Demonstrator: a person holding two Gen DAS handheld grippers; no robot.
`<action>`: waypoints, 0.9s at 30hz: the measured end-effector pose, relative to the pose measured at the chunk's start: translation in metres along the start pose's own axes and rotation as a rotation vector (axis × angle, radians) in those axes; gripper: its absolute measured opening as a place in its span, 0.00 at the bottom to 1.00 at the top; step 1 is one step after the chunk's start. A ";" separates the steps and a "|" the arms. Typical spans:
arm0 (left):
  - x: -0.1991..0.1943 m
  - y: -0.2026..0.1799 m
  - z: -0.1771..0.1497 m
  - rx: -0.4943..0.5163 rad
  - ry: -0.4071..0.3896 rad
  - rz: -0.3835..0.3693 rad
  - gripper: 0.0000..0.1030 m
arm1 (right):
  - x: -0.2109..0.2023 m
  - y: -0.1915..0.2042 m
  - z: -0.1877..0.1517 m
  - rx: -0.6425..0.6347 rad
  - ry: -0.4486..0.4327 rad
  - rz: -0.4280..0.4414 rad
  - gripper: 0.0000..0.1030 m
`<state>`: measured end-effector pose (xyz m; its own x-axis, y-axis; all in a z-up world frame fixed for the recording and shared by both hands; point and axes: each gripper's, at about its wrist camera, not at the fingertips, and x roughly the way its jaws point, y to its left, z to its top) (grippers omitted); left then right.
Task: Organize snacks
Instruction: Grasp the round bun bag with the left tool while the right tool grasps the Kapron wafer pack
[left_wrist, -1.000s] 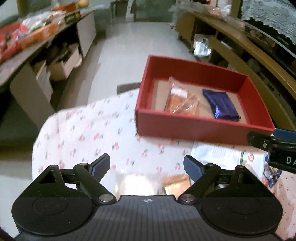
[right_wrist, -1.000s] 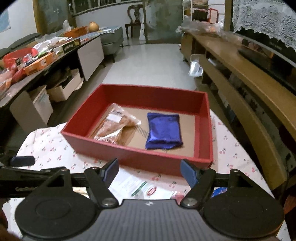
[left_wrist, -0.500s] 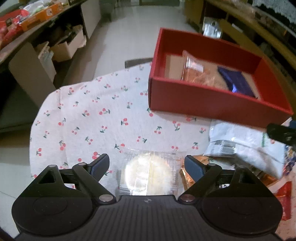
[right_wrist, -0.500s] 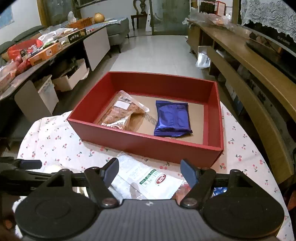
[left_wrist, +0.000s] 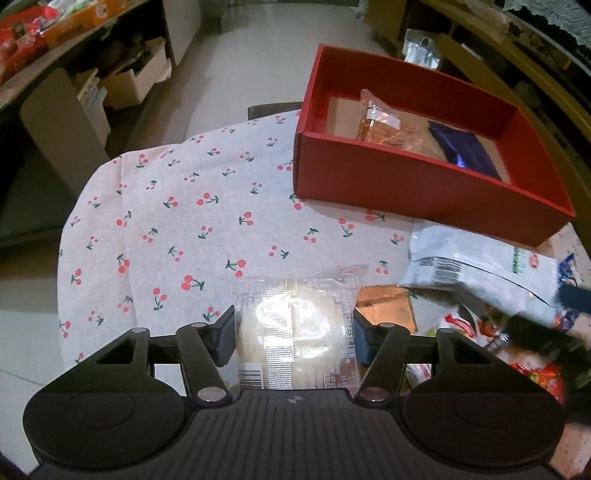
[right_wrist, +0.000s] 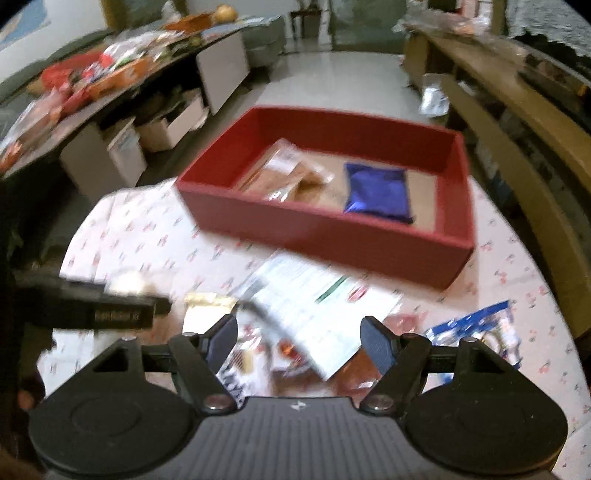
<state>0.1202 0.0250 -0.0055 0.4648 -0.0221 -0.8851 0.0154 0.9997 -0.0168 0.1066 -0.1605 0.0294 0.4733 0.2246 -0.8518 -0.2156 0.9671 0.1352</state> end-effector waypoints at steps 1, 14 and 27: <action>-0.002 0.000 -0.002 -0.001 0.001 -0.006 0.64 | 0.002 0.005 -0.003 -0.020 0.015 0.004 0.76; -0.006 0.007 -0.032 0.012 0.063 -0.055 0.64 | 0.044 0.044 -0.021 -0.179 0.145 0.063 0.77; -0.006 -0.011 -0.045 0.090 0.086 -0.063 0.64 | 0.032 0.035 -0.044 -0.178 0.172 0.014 0.61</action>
<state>0.0773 0.0145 -0.0215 0.3832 -0.0800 -0.9202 0.1231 0.9918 -0.0350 0.0770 -0.1250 -0.0156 0.3202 0.1995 -0.9261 -0.3755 0.9242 0.0692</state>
